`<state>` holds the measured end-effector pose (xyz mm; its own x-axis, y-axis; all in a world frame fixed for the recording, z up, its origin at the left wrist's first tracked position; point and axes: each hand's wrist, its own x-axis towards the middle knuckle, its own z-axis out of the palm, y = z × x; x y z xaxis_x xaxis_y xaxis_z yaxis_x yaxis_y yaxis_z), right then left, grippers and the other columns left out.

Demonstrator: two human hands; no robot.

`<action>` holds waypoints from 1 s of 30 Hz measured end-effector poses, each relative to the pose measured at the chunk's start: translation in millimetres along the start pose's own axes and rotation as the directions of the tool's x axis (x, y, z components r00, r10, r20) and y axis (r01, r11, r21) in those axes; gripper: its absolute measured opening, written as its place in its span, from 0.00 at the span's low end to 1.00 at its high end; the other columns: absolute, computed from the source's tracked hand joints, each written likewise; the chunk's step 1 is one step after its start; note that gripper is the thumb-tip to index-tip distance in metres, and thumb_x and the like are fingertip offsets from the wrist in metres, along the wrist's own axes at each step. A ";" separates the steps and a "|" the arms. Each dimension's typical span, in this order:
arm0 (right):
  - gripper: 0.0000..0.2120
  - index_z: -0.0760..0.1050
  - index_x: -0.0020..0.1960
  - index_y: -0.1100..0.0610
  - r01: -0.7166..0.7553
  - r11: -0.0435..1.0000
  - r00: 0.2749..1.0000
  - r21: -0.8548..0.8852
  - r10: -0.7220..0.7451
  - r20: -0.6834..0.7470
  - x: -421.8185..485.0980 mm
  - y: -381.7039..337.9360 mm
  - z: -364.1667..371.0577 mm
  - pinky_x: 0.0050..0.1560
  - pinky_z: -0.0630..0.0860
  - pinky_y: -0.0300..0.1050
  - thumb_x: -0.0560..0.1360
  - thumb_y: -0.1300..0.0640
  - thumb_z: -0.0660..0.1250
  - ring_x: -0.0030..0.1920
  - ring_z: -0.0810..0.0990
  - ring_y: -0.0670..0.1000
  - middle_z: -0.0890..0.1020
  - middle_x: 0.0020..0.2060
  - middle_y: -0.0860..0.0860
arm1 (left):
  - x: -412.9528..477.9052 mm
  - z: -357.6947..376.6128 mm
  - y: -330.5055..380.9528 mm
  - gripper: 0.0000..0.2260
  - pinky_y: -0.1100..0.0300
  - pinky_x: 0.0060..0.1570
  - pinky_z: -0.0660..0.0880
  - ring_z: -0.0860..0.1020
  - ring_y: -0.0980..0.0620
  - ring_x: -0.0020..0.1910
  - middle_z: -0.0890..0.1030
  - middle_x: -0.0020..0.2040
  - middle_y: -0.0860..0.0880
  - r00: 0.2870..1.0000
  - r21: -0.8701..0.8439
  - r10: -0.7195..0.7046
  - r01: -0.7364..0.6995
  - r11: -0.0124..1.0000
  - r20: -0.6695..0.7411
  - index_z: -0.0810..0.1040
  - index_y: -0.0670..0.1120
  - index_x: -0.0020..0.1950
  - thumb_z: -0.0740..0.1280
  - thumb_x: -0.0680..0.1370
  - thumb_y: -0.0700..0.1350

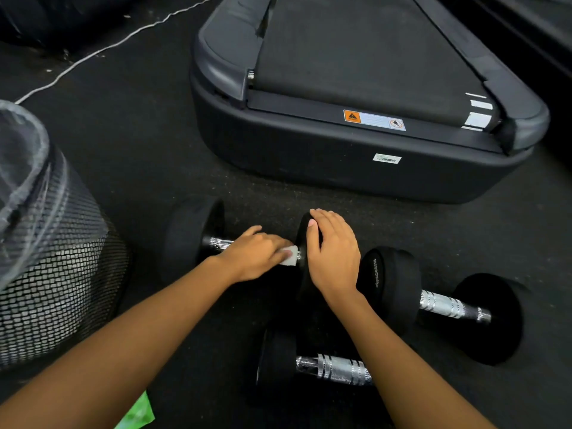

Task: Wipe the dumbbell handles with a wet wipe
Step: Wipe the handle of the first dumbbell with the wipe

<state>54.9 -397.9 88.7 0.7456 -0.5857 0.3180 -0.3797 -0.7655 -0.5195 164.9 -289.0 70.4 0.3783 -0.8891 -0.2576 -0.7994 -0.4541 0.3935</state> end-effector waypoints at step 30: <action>0.19 0.74 0.64 0.57 -0.015 1.000 1.000 -0.004 0.015 0.006 0.8 1.9 1.8 0.69 0.60 0.42 0.79 0.52 0.54 0.67 0.70 0.49 0.78 0.62 0.51 | -3.5 9.5 8.4 0.14 0.56 0.63 0.66 0.74 0.52 0.54 0.79 0.54 0.50 0.962 0.103 0.047 -0.020 0.994 -0.268 0.76 0.48 0.58 0.56 0.80 0.52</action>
<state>55.7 -399.3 86.6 0.7429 -0.5956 0.3056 -0.3930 -0.7576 -0.5211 152.5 -289.2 66.2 0.4515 -0.8923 0.0067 -0.8505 -0.4281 0.3055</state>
